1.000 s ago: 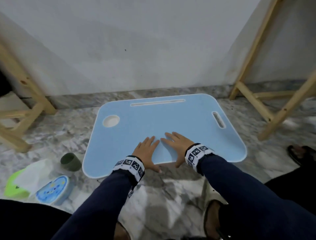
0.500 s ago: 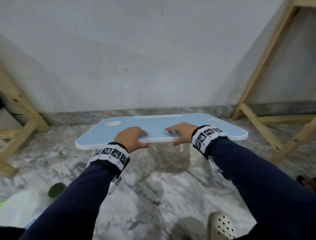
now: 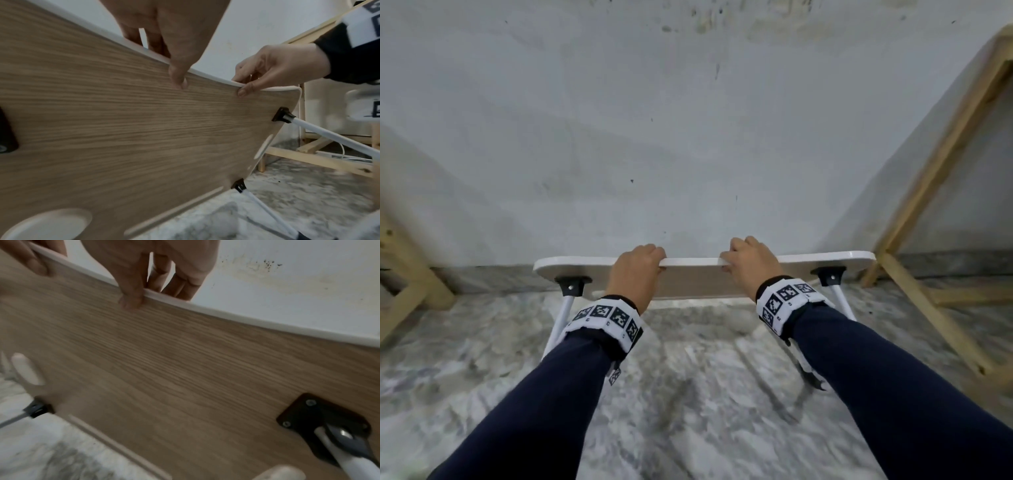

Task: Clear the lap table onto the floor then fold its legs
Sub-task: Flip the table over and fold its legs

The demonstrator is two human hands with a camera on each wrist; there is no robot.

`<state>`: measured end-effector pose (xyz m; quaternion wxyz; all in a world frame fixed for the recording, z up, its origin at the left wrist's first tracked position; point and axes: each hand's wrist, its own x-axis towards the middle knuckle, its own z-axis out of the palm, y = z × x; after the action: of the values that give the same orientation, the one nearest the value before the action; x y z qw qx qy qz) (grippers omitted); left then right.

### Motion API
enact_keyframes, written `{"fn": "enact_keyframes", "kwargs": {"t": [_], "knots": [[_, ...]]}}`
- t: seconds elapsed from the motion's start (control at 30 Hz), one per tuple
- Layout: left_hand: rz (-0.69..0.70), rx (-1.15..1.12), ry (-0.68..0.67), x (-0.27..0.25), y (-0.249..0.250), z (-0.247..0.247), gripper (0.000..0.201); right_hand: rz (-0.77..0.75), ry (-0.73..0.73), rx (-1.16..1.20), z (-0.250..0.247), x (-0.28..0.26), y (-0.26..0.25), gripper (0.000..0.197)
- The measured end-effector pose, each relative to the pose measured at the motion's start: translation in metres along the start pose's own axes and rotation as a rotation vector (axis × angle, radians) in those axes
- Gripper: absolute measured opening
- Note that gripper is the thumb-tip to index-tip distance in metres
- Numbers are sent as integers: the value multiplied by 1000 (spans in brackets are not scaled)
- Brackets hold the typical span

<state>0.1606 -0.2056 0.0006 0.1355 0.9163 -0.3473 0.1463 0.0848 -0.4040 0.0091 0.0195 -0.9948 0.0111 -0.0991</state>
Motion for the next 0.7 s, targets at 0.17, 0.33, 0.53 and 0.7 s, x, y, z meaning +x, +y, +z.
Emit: {"fn": "enact_keyframes", "kwargs": {"t": [0.17,0.33,0.53,0.7], "knots": [[19,16,-16,-16,1,2,8,7,-113,-32,-5,-11,-7,25],[-5,-30,-63,-45,11,-2,19,18,-165,7,-4,-43,-13,27],[-49,-150,3,-90,24,-14,29,117,-135,152,7,-79,-18,18],[-233,-203,78,-147,-12,-33,32,224,-147,291,8,-81,-18,28]]}}
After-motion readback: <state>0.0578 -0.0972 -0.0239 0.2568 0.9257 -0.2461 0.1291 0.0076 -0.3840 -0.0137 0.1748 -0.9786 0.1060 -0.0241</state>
